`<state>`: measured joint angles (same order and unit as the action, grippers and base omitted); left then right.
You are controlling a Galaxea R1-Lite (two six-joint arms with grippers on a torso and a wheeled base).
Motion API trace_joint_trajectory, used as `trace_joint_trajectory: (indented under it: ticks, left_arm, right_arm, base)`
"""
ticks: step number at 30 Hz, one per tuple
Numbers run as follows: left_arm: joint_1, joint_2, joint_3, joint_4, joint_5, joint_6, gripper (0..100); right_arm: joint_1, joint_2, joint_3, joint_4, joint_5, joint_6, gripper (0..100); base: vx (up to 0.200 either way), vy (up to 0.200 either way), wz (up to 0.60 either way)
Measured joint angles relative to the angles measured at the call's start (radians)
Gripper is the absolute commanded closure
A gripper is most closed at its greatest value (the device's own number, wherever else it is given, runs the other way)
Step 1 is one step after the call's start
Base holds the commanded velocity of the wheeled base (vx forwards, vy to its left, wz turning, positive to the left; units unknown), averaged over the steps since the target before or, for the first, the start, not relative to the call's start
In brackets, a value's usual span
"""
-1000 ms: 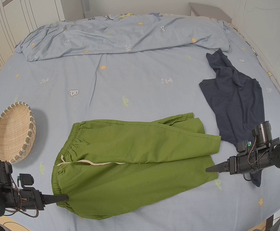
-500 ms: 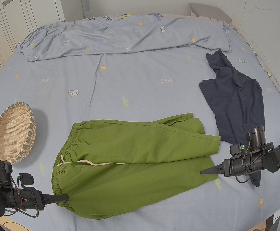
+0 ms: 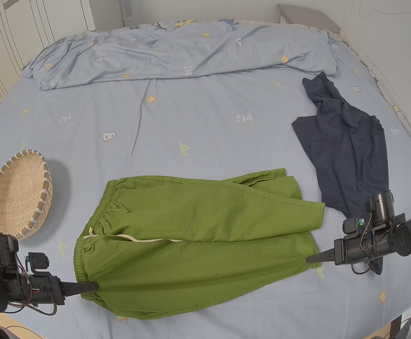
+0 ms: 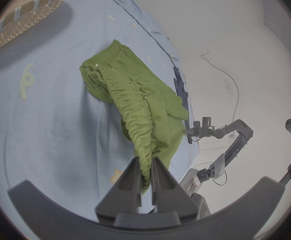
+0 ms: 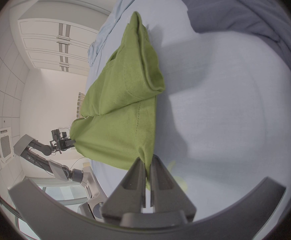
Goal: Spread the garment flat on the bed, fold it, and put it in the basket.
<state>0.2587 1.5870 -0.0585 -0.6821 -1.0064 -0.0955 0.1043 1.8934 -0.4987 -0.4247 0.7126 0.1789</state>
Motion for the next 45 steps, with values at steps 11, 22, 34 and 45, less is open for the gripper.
trace_joint_trajectory:
  ticks: [11,22,34,45]
  left_arm:
    - [0.044,0.019,-0.016,0.004,0.002,0.004,100]
    - [0.119,0.075,-0.026,0.072,0.03,0.209,100]
    - [0.163,0.131,0.007,0.119,0.07,0.376,100]
    - [0.188,0.172,-0.014,0.164,0.123,0.408,100]
  right_arm:
    - [0.027,-0.145,0.151,0.001,-0.094,-0.004,100]
    - [0.045,-0.193,0.297,-0.009,-0.136,-0.056,100]
    - [0.074,-0.145,0.385,-0.148,-0.132,-0.064,100]
    - [0.072,-0.135,0.474,-0.231,-0.132,-0.063,100]
  base:
    - [0.0,0.0,0.0]
    - [0.0,0.0,0.0]
    - [0.0,0.0,0.0]
    - [0.0,0.0,0.0]
